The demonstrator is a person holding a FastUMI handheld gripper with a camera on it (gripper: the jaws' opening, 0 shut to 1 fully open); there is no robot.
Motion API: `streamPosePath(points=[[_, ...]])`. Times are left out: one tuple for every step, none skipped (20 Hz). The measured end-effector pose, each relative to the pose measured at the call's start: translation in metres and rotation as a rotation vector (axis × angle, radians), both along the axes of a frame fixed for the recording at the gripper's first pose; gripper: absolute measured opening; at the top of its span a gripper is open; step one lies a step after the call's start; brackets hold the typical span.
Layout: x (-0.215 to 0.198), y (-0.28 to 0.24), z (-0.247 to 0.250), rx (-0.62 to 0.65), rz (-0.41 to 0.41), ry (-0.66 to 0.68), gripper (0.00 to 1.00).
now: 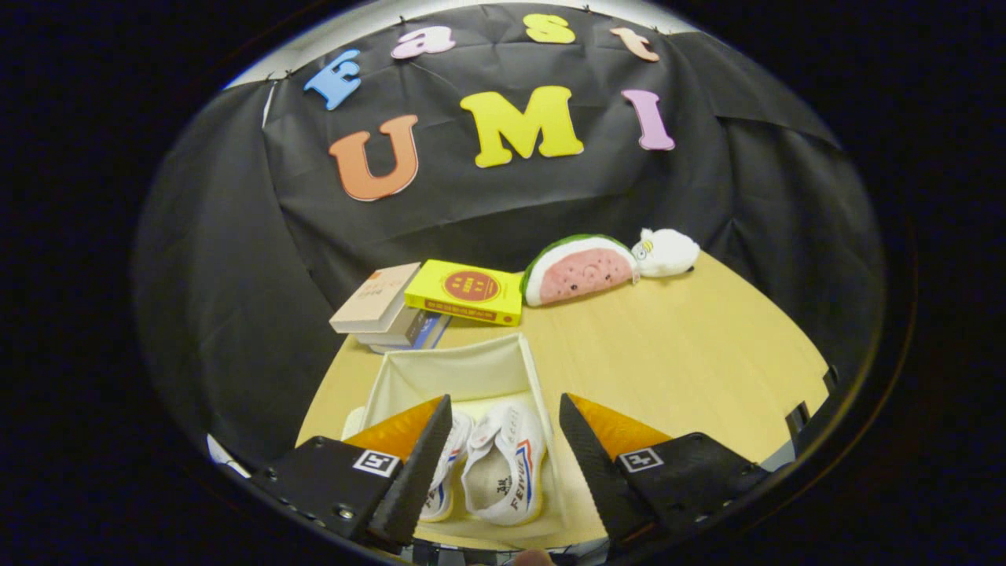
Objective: Open the storage box then place both shoes into the box .Put the left shoe in first, then the right shoe, with the right side of both shoes facing outward in a uniform manner.
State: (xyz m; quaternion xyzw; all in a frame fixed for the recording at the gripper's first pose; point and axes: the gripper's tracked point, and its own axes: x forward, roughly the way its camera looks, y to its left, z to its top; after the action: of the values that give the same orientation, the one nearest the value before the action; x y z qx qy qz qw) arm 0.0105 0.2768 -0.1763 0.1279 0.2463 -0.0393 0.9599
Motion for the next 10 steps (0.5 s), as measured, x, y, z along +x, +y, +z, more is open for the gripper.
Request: streamPosePath(points=[[-0.004,-0.008,0.011,-0.016,-0.003,-0.023,0.86],[-0.008,-0.017,0.020,-0.032,-0.004,-0.045,0.95],[-0.013,-0.027,0.032,-0.051,-0.005,-0.064,0.96],[-0.017,-0.039,0.043,-0.072,-0.004,-0.084,0.96],[-0.021,-0.052,0.054,-0.093,-0.007,-0.108,0.96],[-0.025,-0.066,0.067,-0.110,-0.011,-0.138,0.96],[-0.027,-0.080,0.077,-0.127,-0.022,-0.162,0.96],[-0.031,-0.095,0.086,-0.139,-0.029,-0.186,0.96],[-0.032,-0.109,0.095,-0.149,-0.036,-0.206,0.96],[-0.034,-0.123,0.103,-0.157,-0.040,-0.226,0.96]])
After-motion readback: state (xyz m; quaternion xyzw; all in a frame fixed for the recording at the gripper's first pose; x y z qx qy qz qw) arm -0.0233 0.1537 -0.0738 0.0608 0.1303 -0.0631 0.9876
